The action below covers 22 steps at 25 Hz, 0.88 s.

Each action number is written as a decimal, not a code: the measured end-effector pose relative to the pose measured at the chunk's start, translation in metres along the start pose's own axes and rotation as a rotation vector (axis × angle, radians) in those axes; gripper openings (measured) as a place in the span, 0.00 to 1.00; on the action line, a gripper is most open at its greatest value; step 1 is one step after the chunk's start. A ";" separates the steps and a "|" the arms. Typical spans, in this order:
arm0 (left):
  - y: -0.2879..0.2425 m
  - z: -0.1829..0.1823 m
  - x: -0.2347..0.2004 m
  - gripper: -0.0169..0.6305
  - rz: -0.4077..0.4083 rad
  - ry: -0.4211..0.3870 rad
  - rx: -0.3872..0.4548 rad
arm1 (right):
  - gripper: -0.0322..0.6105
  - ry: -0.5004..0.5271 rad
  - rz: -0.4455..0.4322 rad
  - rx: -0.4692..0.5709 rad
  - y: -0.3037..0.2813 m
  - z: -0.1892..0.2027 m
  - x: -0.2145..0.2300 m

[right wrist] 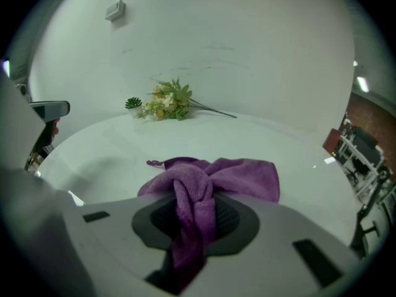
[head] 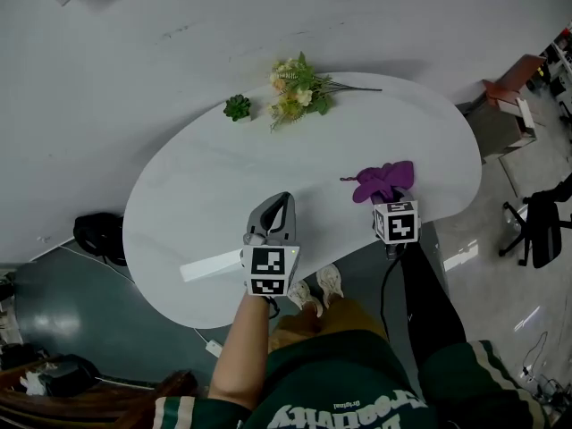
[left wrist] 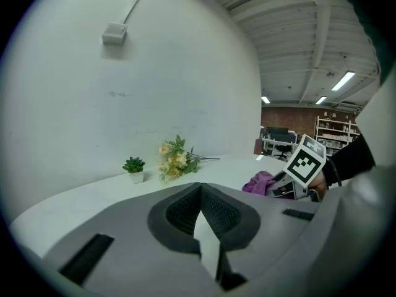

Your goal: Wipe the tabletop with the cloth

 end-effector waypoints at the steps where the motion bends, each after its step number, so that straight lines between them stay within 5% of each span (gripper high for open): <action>1: -0.002 0.000 0.002 0.03 -0.005 -0.003 -0.007 | 0.18 0.010 -0.016 -0.001 0.000 0.000 0.000; 11: -0.021 0.007 0.025 0.03 -0.051 -0.049 -0.049 | 0.18 0.069 -0.129 -0.014 -0.006 -0.005 0.004; 22: 0.011 0.022 -0.041 0.03 -0.094 -0.032 -0.035 | 0.18 0.000 -0.136 -0.009 -0.014 -0.009 -0.024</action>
Point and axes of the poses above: the fingertips, and each gripper's own axes: y backward along the fingers, x to its right, z out of its underside, the point moved 8 cm from there along y, backward along the fingers, and after that the axes turned 12 degrees about -z, right-handed, at the moved point
